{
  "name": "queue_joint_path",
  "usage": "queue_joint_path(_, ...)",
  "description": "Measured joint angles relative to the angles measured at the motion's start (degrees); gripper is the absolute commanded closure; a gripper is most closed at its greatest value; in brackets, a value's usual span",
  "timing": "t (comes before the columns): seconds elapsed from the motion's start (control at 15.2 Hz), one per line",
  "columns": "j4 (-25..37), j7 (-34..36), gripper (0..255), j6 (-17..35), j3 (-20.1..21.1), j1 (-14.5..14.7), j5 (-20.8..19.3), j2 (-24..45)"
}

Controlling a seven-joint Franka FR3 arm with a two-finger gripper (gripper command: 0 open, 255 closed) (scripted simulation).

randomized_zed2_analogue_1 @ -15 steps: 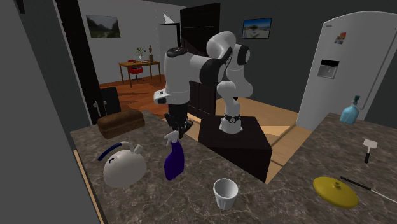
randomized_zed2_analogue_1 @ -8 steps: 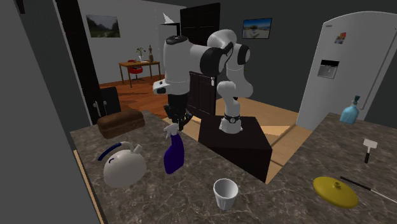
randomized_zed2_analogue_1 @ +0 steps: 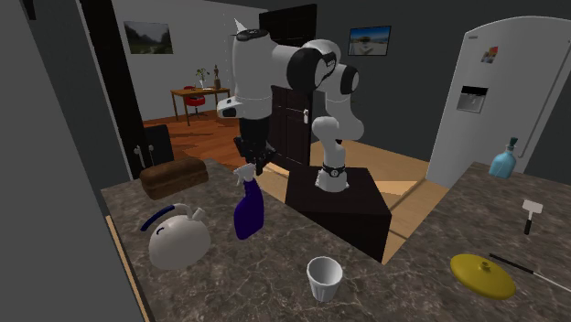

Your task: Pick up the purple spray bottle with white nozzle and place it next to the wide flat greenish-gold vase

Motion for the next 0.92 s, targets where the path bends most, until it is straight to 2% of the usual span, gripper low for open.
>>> queue_joint_path(0.26,4.42,-0.34,255,-3.43,-0.04,-0.29,0.18,0.99)
queue_joint_path(0.92,-13.62,10.87,255,0.62,3.36,8.19,-1.96,-12.19)
